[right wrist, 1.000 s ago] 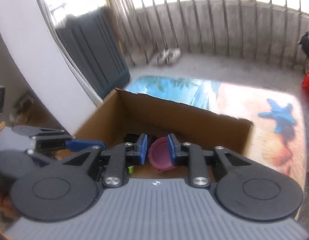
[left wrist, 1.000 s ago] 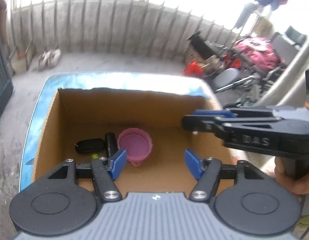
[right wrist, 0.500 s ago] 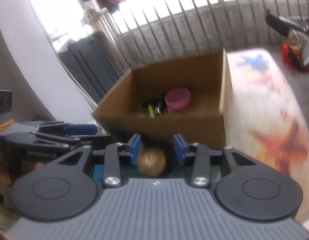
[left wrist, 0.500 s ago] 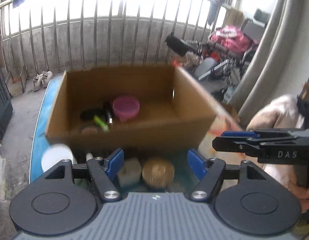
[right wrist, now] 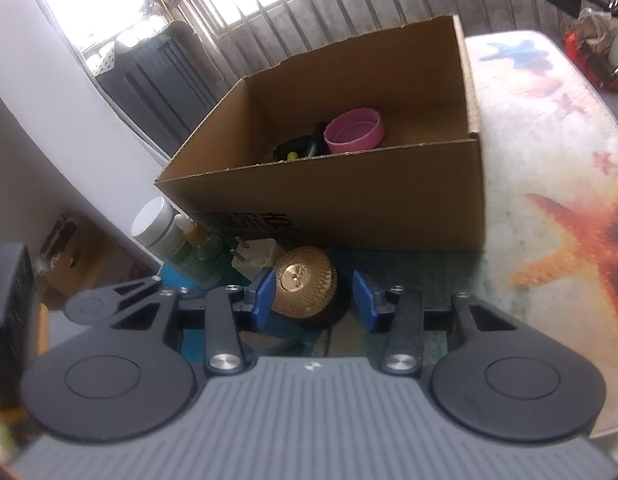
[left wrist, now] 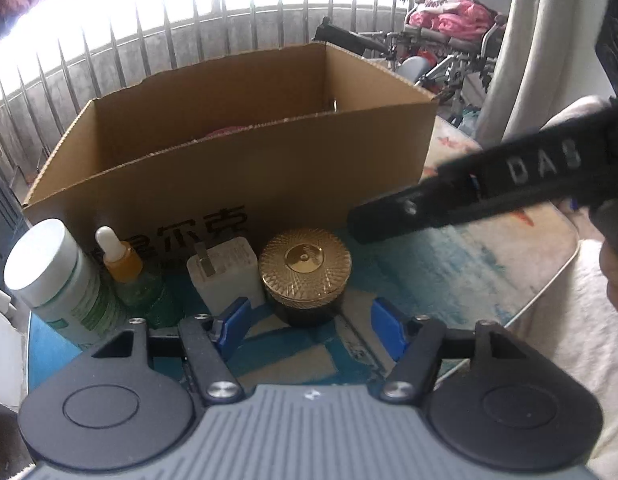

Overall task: Organize rigid objects
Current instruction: 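Move the open right tool to the gold-lidded jar, then close the right tool on the gold lid and lift the jar, then carry the gold-lidded jar into the box and release it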

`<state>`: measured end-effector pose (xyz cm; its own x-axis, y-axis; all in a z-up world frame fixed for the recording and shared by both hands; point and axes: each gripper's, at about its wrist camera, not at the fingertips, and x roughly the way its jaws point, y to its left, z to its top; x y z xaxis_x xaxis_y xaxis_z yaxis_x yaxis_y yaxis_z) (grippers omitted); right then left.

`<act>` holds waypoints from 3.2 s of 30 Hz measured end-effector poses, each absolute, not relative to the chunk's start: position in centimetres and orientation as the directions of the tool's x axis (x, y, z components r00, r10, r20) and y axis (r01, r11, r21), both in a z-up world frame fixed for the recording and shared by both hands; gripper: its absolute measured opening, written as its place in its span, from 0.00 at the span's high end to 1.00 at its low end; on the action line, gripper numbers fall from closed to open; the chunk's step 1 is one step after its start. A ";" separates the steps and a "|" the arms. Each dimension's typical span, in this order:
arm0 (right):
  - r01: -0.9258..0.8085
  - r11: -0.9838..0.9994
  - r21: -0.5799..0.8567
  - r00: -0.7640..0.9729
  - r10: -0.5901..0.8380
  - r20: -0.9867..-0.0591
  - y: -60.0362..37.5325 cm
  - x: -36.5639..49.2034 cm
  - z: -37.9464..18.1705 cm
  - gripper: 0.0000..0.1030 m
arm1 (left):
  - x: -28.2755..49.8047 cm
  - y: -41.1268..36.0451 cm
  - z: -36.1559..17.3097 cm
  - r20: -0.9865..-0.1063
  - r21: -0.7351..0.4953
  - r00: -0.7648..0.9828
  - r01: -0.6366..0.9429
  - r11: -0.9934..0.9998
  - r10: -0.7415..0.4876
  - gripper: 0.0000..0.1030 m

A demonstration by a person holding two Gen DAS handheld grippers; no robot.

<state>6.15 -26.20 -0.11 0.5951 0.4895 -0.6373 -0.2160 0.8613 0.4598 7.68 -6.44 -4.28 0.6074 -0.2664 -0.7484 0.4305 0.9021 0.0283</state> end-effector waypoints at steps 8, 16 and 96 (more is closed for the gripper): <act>-0.220 0.830 0.513 0.541 0.542 -0.644 -25.0 9.6 -1.8 0.58 | 8.4 -7.0 -5.4 -0.757 0.041 0.598 0.448 0.893 -0.265 0.41; -0.209 0.809 0.549 0.496 0.572 -0.654 -24.6 11.0 -3.5 0.58 | 9.3 -7.3 -5.9 -0.759 0.058 0.601 0.448 0.892 -0.252 0.44; -0.415 0.881 0.227 0.307 0.370 -0.877 -24.8 36.2 4.0 0.65 | 35.4 -10.7 -2.6 -0.868 -0.239 0.407 0.162 0.957 -0.286 0.49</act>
